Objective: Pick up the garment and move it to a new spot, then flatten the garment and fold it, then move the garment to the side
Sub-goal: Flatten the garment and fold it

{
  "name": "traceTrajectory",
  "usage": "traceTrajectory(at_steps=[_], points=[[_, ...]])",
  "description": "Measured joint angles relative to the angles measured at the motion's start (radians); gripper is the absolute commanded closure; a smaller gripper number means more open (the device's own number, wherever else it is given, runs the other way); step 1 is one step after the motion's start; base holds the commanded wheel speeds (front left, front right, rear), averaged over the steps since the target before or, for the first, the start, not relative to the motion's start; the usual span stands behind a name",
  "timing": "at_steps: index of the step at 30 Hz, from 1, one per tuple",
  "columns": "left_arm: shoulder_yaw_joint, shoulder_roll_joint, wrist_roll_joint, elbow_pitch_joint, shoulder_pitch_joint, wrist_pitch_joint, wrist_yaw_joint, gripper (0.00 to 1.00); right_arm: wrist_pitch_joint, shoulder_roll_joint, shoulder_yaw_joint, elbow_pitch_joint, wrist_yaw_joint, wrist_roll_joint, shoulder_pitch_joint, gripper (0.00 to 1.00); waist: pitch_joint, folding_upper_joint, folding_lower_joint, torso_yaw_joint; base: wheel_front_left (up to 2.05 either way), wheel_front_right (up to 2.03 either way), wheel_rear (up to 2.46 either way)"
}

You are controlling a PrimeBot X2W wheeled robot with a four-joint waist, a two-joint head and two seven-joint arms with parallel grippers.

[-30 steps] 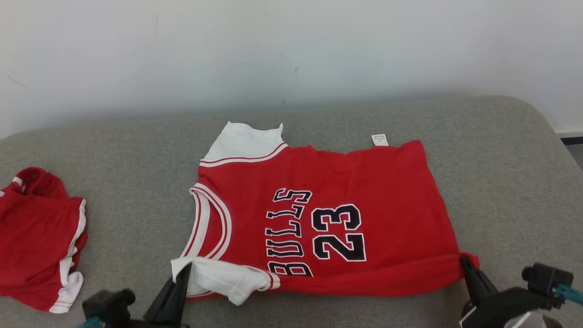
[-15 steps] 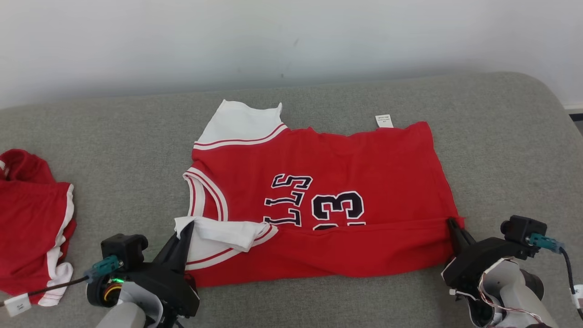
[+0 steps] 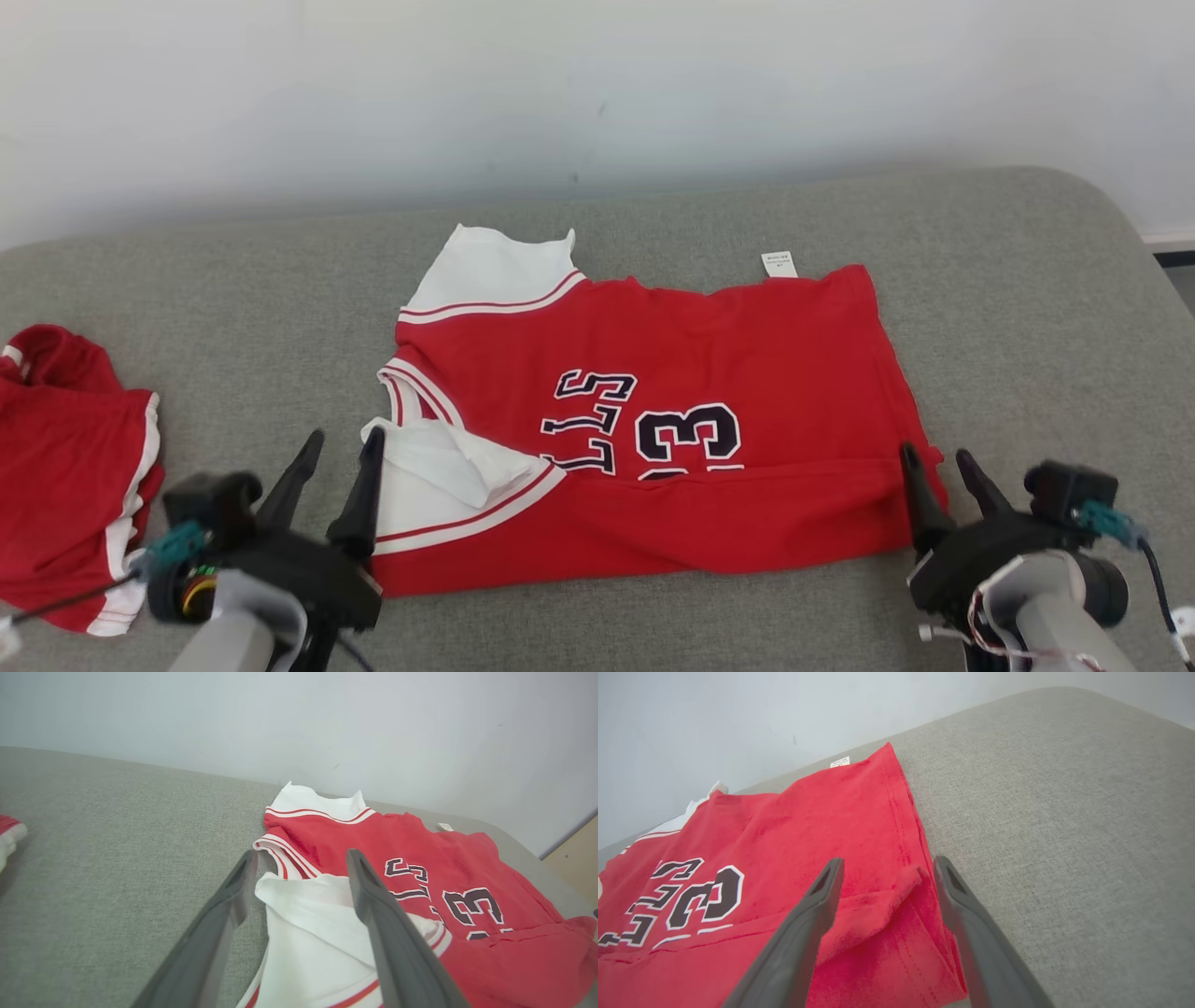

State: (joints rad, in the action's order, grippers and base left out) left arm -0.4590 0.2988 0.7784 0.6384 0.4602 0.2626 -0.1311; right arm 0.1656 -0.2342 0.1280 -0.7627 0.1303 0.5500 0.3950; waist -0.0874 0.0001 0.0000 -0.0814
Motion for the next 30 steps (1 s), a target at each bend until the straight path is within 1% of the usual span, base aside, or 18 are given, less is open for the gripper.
traceTrajectory(at_steps=[4,6,10,13,18,22,30], points=[[0.095,-0.004,-0.065,-0.071,-0.121,0.0,0.0,0.0,0.039,-0.024,0.03,0.01,0.0,-0.014,-0.066,0.0,0.017,0.0,-0.0001,0.004,0.0,0.0,0.0],[0.124,-0.012,-0.093,-0.096,-0.177,0.0,0.0,0.0,0.052,-0.033,0.037,0.016,0.0,-0.026,-0.096,0.0,0.024,0.0,-0.0001,0.007,0.0,0.0,0.0],[0.144,-0.03,-0.138,-0.119,-0.261,0.0,0.0,0.0,0.064,-0.045,0.046,0.018,0.0,-0.067,-0.135,0.0,0.029,-0.0001,-0.0001,0.01,0.0,0.0,0.0],[0.136,-0.04,-0.177,-0.112,-0.295,0.0,0.0,0.0,0.066,-0.046,0.047,0.008,0.0,-0.091,-0.139,0.0,0.033,-0.0001,-0.0002,0.008,0.0,0.0,0.0],[0.121,-0.05,-0.239,-0.07,-0.295,0.0,0.0,0.0,0.069,-0.038,0.041,-0.019,0.0,-0.114,-0.121,0.0,0.034,-0.0001,-0.0001,0.008,0.0,0.0,0.0],[0.114,-0.069,-0.245,-0.024,-0.275,0.0,0.0,0.0,0.061,-0.033,0.047,-0.061,0.0,-0.122,-0.09,0.0,0.03,0.0,-0.0001,0.008,0.0,0.0,0.0],[0.097,-0.083,-0.241,0.081,-0.204,0.0,0.0,0.0,0.053,-0.018,0.07,-0.167,0.0,-0.14,-0.027,0.0,0.011,-0.0001,-0.0001,0.002,0.0,0.0,0.0]])
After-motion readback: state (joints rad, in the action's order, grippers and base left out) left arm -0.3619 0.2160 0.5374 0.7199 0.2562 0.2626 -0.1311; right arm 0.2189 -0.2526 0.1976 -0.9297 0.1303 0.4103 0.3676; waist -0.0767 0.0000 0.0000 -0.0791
